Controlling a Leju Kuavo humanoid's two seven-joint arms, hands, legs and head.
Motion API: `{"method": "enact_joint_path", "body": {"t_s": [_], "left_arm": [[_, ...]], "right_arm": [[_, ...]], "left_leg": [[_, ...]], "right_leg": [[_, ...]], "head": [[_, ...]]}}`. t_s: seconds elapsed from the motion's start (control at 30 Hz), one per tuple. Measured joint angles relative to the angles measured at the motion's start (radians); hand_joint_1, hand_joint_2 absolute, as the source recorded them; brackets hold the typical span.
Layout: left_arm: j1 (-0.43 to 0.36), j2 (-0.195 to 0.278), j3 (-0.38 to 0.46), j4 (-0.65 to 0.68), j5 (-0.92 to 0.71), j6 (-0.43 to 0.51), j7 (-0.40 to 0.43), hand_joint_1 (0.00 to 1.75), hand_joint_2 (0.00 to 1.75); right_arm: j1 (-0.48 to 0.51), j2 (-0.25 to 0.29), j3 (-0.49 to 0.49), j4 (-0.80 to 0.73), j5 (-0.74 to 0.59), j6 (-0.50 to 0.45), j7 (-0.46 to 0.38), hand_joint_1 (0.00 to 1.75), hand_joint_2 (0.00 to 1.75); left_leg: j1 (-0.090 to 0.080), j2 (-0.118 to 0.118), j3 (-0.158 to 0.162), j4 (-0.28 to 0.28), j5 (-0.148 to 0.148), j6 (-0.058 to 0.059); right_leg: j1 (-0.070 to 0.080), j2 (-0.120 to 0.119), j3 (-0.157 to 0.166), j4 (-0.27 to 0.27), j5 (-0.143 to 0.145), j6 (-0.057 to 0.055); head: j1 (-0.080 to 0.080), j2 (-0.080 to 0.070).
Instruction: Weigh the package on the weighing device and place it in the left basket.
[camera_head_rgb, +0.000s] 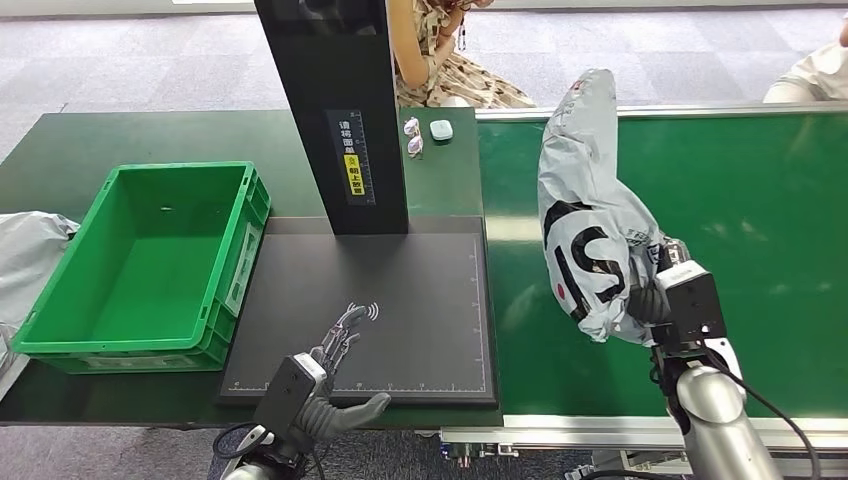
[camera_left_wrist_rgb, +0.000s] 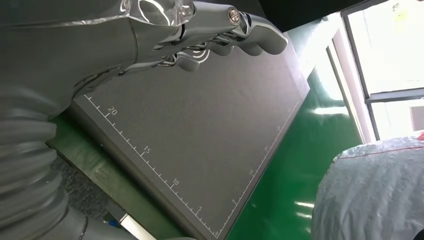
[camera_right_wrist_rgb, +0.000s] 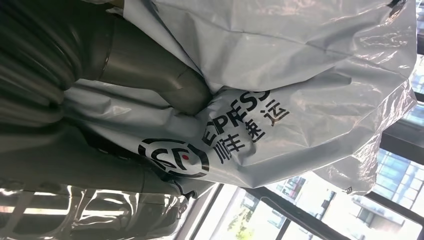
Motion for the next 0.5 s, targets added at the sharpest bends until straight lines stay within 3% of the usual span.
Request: {"method": "enact_joint_path", "body": {"t_s": [0.3, 0.5], "left_arm": [[0.000, 0.000, 0.000, 0.000, 0.000, 0.001, -0.001, 0.00, 1.75], [0.010, 0.000, 0.000, -0.003, -0.003, 0.051, -0.036, 0.00, 1.75]], "right_arm": [[0.002, 0.008, 0.000, -0.005, -0.010, 0.006, -0.005, 1.75, 1.75], [-0.004, 0.035, 0.040, -0.031, -0.111, 0.125, -0.028, 1.75, 1.75]], "left_leg": [[0.000, 0.000, 0.000, 0.000, 0.000, 0.000], [0.000, 0.001, 0.000, 0.000, 0.000, 0.000]], "right_leg": [[0.000, 0.000, 0.000, 0.000, 0.000, 0.000], [0.000, 0.001, 0.000, 0.001, 0.000, 0.000]], "head": [[0.000, 0.000], [0.000, 0.000]]}}
